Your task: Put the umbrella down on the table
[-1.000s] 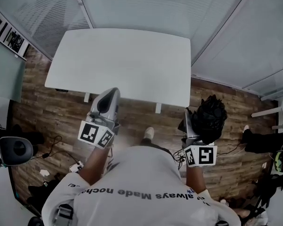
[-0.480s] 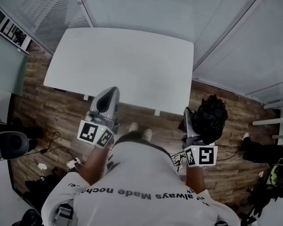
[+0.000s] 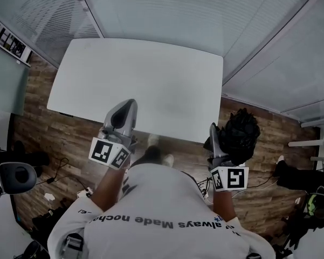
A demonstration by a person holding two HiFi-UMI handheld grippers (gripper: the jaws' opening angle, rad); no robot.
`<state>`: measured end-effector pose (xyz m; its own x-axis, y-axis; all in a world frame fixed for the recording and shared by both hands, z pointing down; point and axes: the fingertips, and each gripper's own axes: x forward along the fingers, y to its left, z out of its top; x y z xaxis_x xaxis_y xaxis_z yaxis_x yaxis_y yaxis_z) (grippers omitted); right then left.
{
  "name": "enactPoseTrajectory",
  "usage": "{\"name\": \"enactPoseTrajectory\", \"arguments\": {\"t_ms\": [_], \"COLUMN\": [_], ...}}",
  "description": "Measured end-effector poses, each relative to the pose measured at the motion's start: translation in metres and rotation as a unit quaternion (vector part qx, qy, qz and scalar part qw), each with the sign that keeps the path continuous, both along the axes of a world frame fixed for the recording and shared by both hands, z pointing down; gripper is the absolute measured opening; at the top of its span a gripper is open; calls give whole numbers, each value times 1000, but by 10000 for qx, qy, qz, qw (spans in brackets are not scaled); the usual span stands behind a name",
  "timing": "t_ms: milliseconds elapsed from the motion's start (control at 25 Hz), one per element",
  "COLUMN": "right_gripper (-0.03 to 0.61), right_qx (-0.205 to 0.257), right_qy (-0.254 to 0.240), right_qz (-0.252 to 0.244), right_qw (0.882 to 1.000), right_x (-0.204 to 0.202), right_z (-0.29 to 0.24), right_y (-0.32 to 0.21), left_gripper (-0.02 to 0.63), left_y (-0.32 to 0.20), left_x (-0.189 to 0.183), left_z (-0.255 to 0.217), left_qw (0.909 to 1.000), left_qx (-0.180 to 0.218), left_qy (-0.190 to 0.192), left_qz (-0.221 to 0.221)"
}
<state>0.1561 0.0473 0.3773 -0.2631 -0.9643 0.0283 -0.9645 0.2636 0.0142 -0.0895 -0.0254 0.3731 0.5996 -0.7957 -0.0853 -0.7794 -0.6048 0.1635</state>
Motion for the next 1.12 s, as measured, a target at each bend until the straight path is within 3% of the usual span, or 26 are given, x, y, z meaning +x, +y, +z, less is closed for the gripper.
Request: {"name": "enactPoseTrajectory", "arguments": {"t_ms": [480,840,1120], "right_gripper": [236,236,236], "right_qx": [4,-5,-88], "right_qy": [76,75,113], "right_qz": [114,216,185], "right_qw": [9999,9997,9997], "right_x": [-36,-43,-19], "right_z": [2,-4,0], "right_y": [-165,-194,-206], "left_gripper": [3,3,3], "left_y": [-170,-206,-216], "left_x": [-35,-36,-15], "left_z": [4,-1,0], "left_qw": [9999,9995,9997], "left_qx": [-23,-23,-41], "left_qy": [-10,-22,12], "left_qz": [146,308,244]}}
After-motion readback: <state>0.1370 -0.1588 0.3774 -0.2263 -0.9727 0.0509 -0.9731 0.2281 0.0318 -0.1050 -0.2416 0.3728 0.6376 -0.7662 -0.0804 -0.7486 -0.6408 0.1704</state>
